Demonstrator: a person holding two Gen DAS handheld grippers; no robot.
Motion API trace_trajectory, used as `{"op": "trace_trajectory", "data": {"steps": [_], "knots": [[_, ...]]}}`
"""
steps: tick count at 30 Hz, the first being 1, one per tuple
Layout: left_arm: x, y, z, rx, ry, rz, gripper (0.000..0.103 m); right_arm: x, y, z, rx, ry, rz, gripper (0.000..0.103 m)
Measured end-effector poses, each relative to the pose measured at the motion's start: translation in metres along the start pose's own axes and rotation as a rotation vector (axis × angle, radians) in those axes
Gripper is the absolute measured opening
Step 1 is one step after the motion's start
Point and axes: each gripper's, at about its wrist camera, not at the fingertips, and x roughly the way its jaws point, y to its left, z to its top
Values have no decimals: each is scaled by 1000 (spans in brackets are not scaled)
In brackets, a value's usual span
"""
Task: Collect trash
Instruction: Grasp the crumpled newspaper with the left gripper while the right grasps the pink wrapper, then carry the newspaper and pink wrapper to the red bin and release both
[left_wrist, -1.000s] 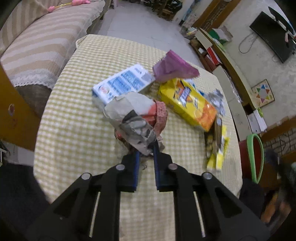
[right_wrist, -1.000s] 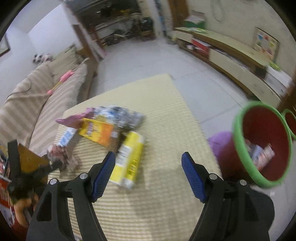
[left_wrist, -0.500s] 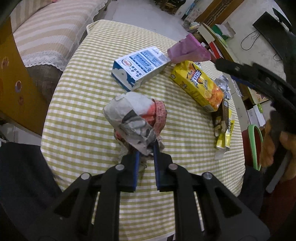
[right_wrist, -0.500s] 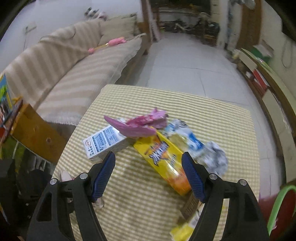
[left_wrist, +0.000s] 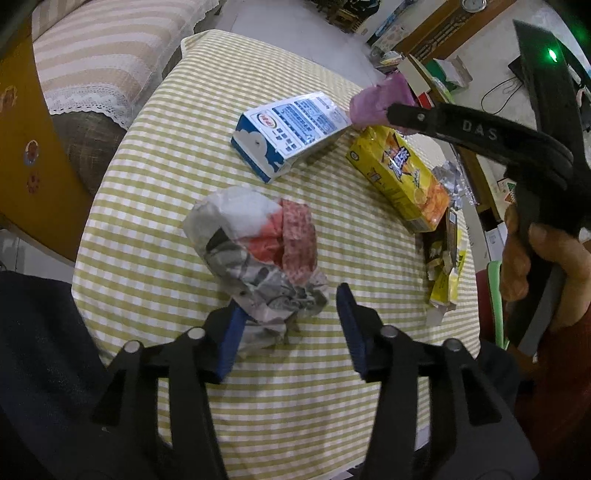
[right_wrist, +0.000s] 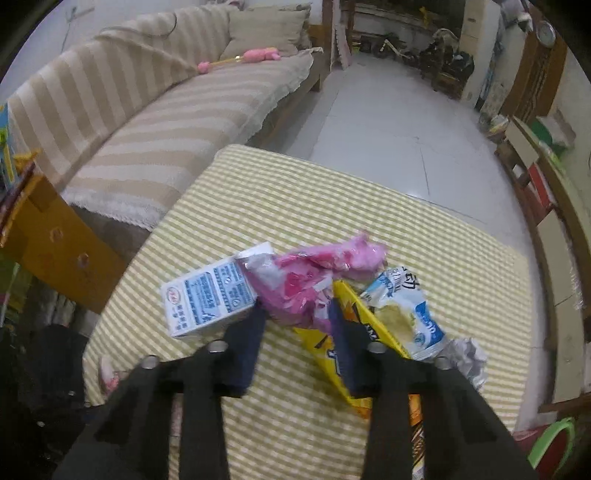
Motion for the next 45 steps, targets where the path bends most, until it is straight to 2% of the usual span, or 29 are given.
{"op": "trace_trajectory", "data": {"steps": [1,11,16,18,19,22,25,30,37,45], "knots": [[0,1,0,-5,0,-6,51,-3,0,-1,4,-7,2,20],[6,1,1,1,1,24,53,-89,-6,-33,84,-171,54,19],[9,-2,-1,-1,4,35,53,-121,-8,-54,121,-235,22,19],[10,-5,-1,9,4,39,53,-130,-11,-63,132,-242,7,19],[11,-6,0,11,4,37,49,-132,-12,-67,143,-241,9,19],[12,-8,0,6,2,39,22,-138,-21,-79,185,-237,15,19],[9,-9,0,-2,-1,24,18,-145,-25,-89,211,-244,-1,19],[-3,-19,1,26,-27,21,17,-152,-38,-106,257,-256,-32,19],[-22,-53,5,113,-88,10,17,-165,-55,-126,326,-276,-54,19],[-26,-79,1,165,-95,-12,17,-172,-80,-150,392,-263,-82,19]]}}
